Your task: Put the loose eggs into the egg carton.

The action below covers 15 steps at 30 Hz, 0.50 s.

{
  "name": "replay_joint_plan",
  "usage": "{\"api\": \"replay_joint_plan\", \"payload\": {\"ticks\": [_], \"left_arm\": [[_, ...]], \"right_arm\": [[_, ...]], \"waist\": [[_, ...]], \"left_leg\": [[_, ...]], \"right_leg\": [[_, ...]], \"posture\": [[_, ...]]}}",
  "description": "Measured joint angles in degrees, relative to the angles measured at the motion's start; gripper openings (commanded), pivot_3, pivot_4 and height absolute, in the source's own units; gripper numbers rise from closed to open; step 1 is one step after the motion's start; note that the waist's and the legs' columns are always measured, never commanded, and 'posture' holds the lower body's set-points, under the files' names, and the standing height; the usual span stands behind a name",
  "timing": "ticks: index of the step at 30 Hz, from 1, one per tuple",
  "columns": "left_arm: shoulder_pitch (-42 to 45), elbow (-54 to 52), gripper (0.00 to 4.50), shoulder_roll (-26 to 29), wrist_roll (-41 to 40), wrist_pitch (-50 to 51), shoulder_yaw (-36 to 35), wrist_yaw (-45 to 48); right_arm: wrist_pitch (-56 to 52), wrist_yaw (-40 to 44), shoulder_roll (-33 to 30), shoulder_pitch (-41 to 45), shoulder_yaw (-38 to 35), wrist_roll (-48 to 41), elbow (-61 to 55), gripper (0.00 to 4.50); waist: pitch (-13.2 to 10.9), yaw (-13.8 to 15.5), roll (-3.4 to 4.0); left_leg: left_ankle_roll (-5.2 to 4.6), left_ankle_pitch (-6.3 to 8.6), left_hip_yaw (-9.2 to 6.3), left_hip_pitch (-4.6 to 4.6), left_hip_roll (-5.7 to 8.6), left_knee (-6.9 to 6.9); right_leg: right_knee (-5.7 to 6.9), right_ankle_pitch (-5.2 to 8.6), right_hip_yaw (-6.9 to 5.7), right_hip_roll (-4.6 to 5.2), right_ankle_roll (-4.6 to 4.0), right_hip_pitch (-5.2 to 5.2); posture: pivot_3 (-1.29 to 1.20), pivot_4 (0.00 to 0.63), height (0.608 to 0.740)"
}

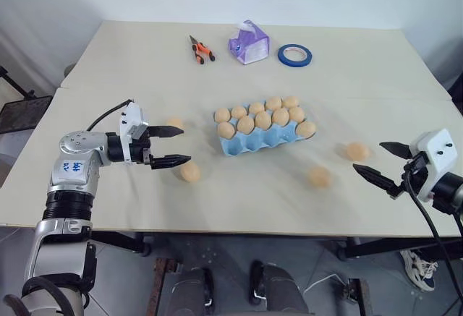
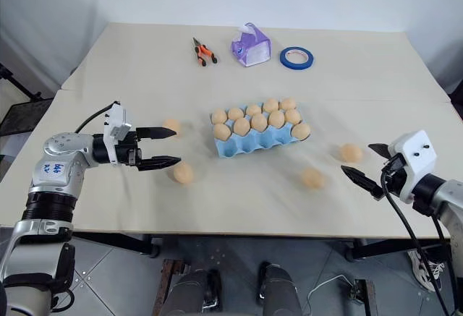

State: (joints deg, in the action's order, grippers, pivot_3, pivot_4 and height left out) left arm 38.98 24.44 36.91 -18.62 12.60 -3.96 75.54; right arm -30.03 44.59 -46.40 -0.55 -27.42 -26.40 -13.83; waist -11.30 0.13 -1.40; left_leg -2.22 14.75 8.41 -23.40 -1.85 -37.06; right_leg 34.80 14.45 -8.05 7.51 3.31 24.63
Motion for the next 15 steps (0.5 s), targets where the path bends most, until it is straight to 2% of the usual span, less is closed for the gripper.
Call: {"api": "replay_joint_plan", "payload": {"ticks": [4, 7, 15], "left_arm": [[-1.7, -5.6, 4.46, 0.2, -2.4, 2.2, 0.0, 1.9], [-2.4, -8.8, 4.46, 0.3, -4.1, 4.2, 0.7, 3.7], [-3.9, -13.3, 4.46, 1.2, -6.3, 6.8, 2.5, 7.2]], "right_arm": [[-4.0, -4.9, 3.2, -3.0, -2.7, -1.5, -3.2, 4.50], [-4.5, -7.8, 4.6, -2.2, -2.6, -1.4, -3.7, 4.50], [-1.1, -15.2, 8.6, 13.7, 5.9, 4.9, 9.9, 4.50]], "waist": [[0.0, 0.0, 0.01], [0.0, -0.3, 0.01], [-0.1, -0.6, 0.19]], "left_leg": [[-0.03, 0.03, 0.02, 0.02, 0.01, -0.03], [-0.03, 0.03, 0.07, 0.05, 0.00, -0.03], [0.02, 0.00, 0.13, 0.04, -0.15, 0.08]], "right_leg": [[-0.02, -0.01, 0.05, 0.00, 0.02, -0.03], [-0.07, -0.03, 0.14, -0.05, 0.05, -0.04], [-0.36, -0.05, 0.23, -0.23, -0.06, 0.00]], "posture": [[0.00, 0.150, 0.740], [0.00, 0.150, 0.740], [0.00, 0.150, 0.740]]}}
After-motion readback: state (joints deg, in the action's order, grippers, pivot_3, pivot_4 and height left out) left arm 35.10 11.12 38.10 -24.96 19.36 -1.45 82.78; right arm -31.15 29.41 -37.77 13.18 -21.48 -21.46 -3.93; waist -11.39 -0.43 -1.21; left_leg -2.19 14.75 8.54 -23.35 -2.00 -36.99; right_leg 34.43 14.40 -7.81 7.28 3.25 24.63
